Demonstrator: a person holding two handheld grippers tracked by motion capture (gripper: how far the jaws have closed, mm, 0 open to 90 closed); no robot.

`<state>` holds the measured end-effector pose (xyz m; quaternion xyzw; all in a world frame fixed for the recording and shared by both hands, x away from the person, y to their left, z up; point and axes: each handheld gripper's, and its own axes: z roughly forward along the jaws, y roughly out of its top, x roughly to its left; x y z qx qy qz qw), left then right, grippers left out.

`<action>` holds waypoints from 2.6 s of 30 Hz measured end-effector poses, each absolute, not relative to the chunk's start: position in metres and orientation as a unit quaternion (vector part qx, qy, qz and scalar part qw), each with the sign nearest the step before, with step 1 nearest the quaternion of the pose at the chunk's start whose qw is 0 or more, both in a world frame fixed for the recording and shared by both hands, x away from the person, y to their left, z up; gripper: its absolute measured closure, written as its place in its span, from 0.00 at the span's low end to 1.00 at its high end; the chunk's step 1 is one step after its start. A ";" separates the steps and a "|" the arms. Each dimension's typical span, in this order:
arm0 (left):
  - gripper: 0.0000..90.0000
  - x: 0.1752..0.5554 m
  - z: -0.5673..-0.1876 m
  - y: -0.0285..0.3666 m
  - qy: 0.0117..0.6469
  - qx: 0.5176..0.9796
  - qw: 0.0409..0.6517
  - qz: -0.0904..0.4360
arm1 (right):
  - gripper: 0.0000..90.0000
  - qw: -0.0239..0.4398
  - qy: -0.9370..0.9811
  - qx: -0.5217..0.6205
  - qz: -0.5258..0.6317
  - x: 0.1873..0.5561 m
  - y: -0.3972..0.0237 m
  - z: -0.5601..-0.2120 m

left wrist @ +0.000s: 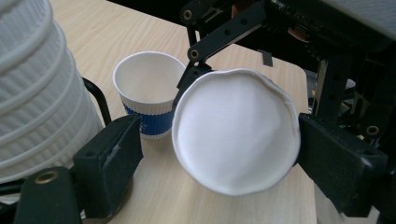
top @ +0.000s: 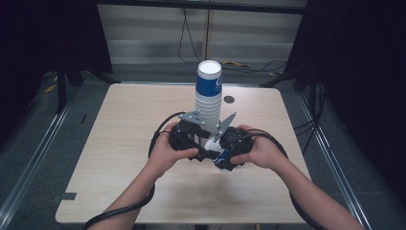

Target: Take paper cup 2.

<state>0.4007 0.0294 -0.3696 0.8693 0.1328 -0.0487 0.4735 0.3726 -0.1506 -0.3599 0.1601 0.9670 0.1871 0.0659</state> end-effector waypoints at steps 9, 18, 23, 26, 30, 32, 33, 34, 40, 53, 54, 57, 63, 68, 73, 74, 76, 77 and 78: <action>0.31 0.401 -0.372 0.029 0.118 0.867 0.479 -0.063 | 0.26 0.069 0.965 0.154 0.202 0.374 -0.146 -0.357; 0.32 0.401 -0.371 0.031 0.118 0.868 0.479 -0.064 | 0.24 0.066 0.961 0.156 0.217 0.374 -0.147 -0.359; 0.32 0.401 -0.369 0.035 0.121 0.868 0.478 -0.056 | 0.15 0.063 0.961 0.155 0.222 0.372 -0.149 -0.364; 0.32 0.401 -0.368 0.040 0.127 0.865 0.481 -0.057 | 0.14 0.068 0.957 0.157 0.234 0.370 -0.153 -0.368; 0.32 0.402 -0.366 0.045 0.134 0.864 0.482 -0.056 | 0.13 0.071 0.952 0.164 0.247 0.369 -0.157 -0.372; 0.32 0.402 -0.366 0.046 0.133 0.865 0.481 -0.055 | 0.13 0.076 0.949 0.175 0.253 0.369 -0.158 -0.373; 0.32 0.402 -0.366 0.047 0.134 0.864 0.482 -0.056 | 0.13 0.080 0.946 0.174 0.261 0.369 -0.159 -0.373; 0.32 0.403 -0.366 0.048 0.134 0.864 0.481 -0.055 | 0.13 0.079 0.945 0.174 0.266 0.369 -0.160 -0.373; 0.32 0.403 -0.364 0.053 0.138 0.864 0.481 -0.052 | 0.12 0.077 0.938 0.187 0.281 0.369 -0.164 -0.376; 0.32 0.403 -0.359 0.052 0.138 0.863 0.482 -0.054 | 0.11 0.080 0.931 0.196 0.297 0.369 -0.164 -0.381; 0.32 0.404 -0.359 0.051 0.136 0.862 0.485 -0.052 | 0.11 0.078 0.931 0.196 0.297 0.369 -0.164 -0.382; 0.32 0.404 -0.358 0.052 0.137 0.861 0.486 -0.055 | 0.11 0.079 0.930 0.199 0.299 0.369 -0.164 -0.384; 0.32 0.404 -0.359 0.051 0.138 0.860 0.488 -0.055 | 0.14 0.079 0.930 0.198 0.301 0.369 -0.164 -0.388; 0.31 0.405 -0.362 0.054 0.141 0.857 0.491 -0.063 | 0.17 0.080 0.932 0.186 0.301 0.369 -0.165 -0.388; 0.31 0.405 -0.363 0.055 0.136 0.858 0.491 -0.064 | 0.20 0.075 0.936 0.178 0.295 0.369 -0.167 -0.384; 0.31 0.405 -0.363 0.055 0.135 0.860 0.488 -0.066 | 0.21 0.076 0.937 0.173 0.295 0.370 -0.167 -0.384; 0.31 0.405 -0.364 0.054 0.133 0.861 0.487 -0.063 | 0.21 0.077 0.938 0.172 0.289 0.369 -0.167 -0.384; 0.31 0.404 -0.364 0.053 0.131 0.862 0.485 -0.063 | 0.22 0.075 0.939 0.173 0.286 0.369 -0.168 -0.384; 0.31 0.405 -0.364 0.053 0.130 0.863 0.484 -0.062 | 0.22 0.076 0.940 0.172 0.285 0.369 -0.168 -0.384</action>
